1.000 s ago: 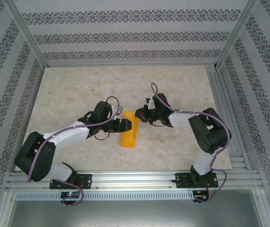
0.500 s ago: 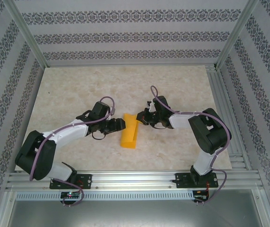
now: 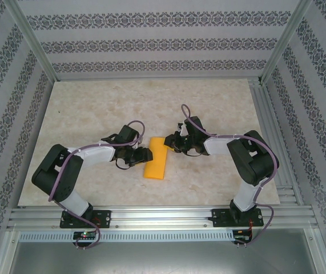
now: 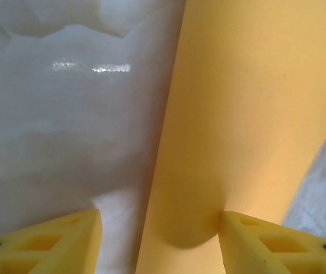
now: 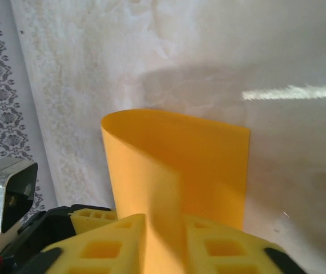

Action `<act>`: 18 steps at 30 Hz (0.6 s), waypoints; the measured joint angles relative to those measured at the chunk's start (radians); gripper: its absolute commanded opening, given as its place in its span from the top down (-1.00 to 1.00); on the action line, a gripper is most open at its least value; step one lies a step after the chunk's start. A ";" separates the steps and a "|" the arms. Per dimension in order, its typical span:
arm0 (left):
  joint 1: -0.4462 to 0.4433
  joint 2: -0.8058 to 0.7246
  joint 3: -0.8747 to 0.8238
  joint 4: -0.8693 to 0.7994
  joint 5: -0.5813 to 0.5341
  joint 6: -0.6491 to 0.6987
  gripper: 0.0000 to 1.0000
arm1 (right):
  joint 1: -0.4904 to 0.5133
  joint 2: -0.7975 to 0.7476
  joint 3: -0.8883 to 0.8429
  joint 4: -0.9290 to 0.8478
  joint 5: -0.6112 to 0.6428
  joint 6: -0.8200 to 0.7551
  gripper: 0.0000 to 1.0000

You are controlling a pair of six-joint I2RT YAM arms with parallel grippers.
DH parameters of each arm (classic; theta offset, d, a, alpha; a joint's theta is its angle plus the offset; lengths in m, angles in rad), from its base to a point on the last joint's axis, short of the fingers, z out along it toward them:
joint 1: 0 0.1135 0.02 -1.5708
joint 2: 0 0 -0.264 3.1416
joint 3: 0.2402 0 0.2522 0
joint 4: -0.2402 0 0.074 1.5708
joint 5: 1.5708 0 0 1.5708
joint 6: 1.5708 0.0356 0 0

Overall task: Fold a paper plane with a square sheet of paper (fold left side to right side)
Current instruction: First fold in half a square sheet of paper at the center of the table.

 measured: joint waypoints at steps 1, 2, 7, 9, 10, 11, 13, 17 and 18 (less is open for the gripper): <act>-0.002 0.003 0.001 0.000 -0.002 0.001 -0.13 | 0.000 -0.002 0.000 -0.012 0.004 -0.010 0.31; -0.002 0.004 0.003 -0.001 -0.003 0.001 -0.13 | -0.001 -0.006 0.000 -0.032 0.011 -0.020 0.25; -0.010 0.021 0.025 -0.002 -0.015 0.006 -0.11 | -0.016 -0.076 0.000 -0.177 0.079 -0.103 0.05; -0.019 0.032 0.037 -0.009 -0.024 0.011 -0.11 | -0.029 -0.118 0.000 -0.240 0.118 -0.144 0.05; -0.021 0.035 0.045 -0.018 -0.030 0.013 -0.11 | -0.034 -0.133 0.000 -0.261 0.133 -0.157 0.04; -0.023 0.038 0.051 -0.028 -0.035 0.016 -0.11 | -0.041 -0.148 0.000 -0.282 0.147 -0.172 0.04; -0.031 0.042 0.061 -0.044 -0.047 0.023 -0.07 | -0.056 -0.168 0.000 -0.311 0.169 -0.193 0.04; -0.042 0.053 0.080 -0.068 -0.065 0.040 0.00 | -0.077 -0.182 -0.017 -0.335 0.194 -0.216 0.04; -0.043 0.053 0.082 -0.073 -0.070 0.043 0.01 | -0.080 -0.182 -0.022 -0.341 0.197 -0.219 0.04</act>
